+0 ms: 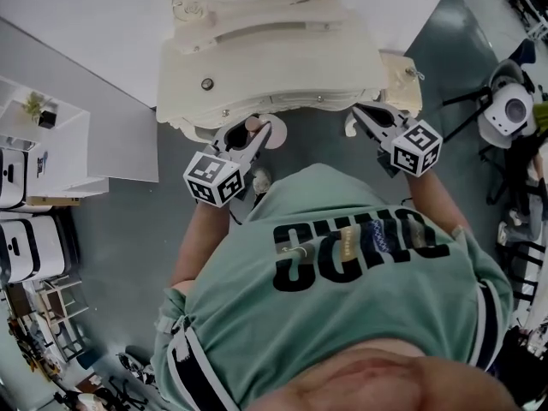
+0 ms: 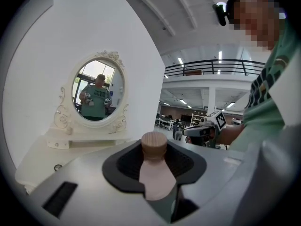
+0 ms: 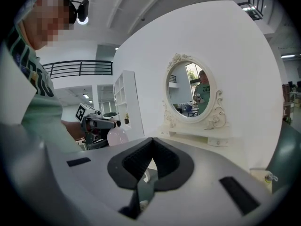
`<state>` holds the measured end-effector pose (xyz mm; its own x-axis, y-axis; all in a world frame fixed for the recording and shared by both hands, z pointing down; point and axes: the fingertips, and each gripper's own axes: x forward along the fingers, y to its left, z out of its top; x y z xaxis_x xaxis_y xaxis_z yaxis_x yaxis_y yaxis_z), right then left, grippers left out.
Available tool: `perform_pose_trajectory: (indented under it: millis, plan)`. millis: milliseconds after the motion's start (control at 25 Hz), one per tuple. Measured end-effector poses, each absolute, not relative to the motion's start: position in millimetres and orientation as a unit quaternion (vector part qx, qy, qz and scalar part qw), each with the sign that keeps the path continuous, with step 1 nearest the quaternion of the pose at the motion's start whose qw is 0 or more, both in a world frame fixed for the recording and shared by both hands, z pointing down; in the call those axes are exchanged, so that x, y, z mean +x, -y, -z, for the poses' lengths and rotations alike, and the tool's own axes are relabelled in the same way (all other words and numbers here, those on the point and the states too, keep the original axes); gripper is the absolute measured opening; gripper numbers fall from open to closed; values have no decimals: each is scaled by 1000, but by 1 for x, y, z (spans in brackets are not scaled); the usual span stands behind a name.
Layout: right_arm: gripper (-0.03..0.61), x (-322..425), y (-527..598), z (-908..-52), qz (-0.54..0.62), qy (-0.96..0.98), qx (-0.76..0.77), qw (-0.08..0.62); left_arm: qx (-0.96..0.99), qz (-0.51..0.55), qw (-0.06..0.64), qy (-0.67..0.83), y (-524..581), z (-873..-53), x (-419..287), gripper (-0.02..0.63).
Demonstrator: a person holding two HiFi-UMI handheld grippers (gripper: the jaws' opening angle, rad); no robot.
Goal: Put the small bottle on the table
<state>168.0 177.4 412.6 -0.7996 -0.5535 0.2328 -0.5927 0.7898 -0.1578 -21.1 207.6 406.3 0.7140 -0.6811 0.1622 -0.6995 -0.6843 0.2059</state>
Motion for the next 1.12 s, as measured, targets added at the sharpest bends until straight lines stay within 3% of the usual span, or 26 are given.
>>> perform_pose_trajectory:
  millis: [640,1120]
  plan:
    - [-6,2,-23,-386,-115,913,384,76,953,-70,102,278,-35,-382,-172,140]
    - [-6,-15,46,-405,-136,904,394,97,956,-74,125,257,40,-398,-190,140]
